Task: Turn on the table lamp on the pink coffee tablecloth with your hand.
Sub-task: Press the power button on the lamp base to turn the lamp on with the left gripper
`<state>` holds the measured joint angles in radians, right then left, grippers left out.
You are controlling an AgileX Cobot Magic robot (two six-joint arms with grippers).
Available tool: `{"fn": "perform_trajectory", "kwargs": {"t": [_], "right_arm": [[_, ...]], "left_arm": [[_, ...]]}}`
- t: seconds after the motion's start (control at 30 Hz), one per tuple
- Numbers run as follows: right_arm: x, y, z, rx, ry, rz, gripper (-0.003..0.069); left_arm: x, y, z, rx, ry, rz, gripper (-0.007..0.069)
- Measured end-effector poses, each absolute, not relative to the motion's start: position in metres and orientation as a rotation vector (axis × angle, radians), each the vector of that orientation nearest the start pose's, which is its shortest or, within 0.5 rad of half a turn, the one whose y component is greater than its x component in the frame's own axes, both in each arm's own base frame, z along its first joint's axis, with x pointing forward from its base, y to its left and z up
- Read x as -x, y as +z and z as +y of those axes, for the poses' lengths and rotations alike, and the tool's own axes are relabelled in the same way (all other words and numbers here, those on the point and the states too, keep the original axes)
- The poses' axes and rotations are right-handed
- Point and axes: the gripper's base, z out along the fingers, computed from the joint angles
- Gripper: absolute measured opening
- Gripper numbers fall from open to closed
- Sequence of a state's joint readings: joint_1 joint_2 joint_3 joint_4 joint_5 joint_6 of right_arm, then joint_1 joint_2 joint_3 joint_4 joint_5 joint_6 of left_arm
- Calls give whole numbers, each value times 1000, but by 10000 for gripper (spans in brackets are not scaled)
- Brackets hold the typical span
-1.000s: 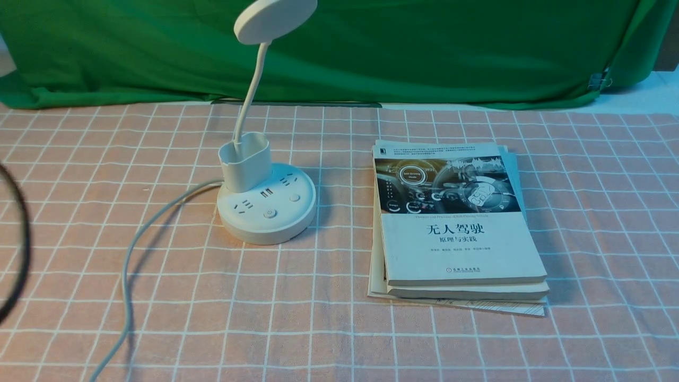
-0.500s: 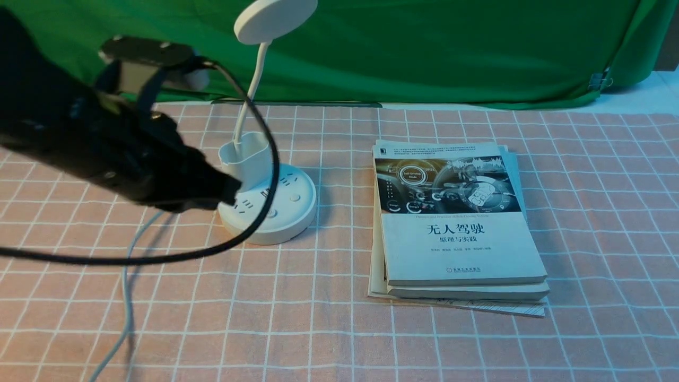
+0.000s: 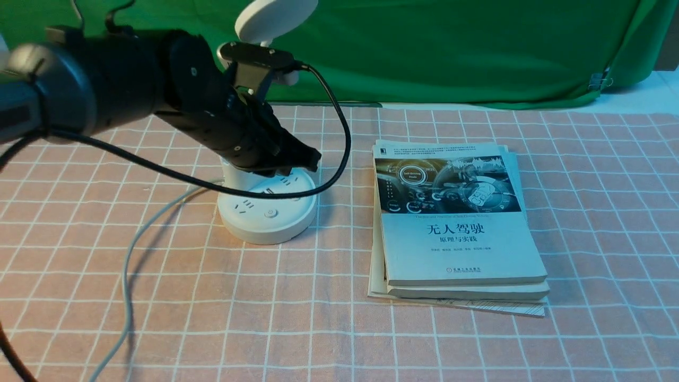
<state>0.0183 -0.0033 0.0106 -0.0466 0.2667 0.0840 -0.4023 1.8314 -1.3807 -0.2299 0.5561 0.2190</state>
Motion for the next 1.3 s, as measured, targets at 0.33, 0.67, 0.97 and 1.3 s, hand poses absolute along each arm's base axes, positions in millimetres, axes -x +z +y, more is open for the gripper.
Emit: {"fn": "perform_trajectory", "kwargs": {"t": [0.33,0.67,0.97,1.3], "right_arm": [[-55,186,0,-27,31,1756,184],[-55,186,0,-27,31,1757,184],[-55,186,0,-27,31,1757,184],[-55,186,0,-27,31,1757,184]], "left_arm": [[-384,220,-174,-562,-296,2433,1],[-395,192,-177,-545,-281,2438,1],[-398,187,-178,-529,-281,2421,1],[-398,175,-180,-517,-301,2476,1]]}}
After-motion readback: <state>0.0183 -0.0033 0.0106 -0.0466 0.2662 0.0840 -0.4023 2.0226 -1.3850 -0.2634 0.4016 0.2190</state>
